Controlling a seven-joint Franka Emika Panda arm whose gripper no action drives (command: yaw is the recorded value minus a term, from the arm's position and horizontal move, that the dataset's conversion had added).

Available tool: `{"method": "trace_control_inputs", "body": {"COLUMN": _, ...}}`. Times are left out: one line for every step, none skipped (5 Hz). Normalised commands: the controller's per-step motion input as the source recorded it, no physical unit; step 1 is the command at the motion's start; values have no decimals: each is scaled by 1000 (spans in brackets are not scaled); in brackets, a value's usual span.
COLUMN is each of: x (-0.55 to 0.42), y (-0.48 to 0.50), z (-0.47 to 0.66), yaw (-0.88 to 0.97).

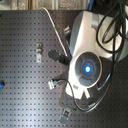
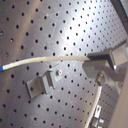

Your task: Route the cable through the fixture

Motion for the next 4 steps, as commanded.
{"method": "trace_control_inputs", "body": {"x": -4, "y": 2, "z": 246, "yaw": 0}}
{"method": "trace_control_inputs", "body": {"x": 3, "y": 17, "z": 422, "yaw": 0}}
{"method": "trace_control_inputs", "body": {"x": 16, "y": 38, "z": 411, "yaw": 20}}
{"method": "trace_control_inputs", "body": {"x": 5, "y": 7, "z": 418, "yaw": 9}}
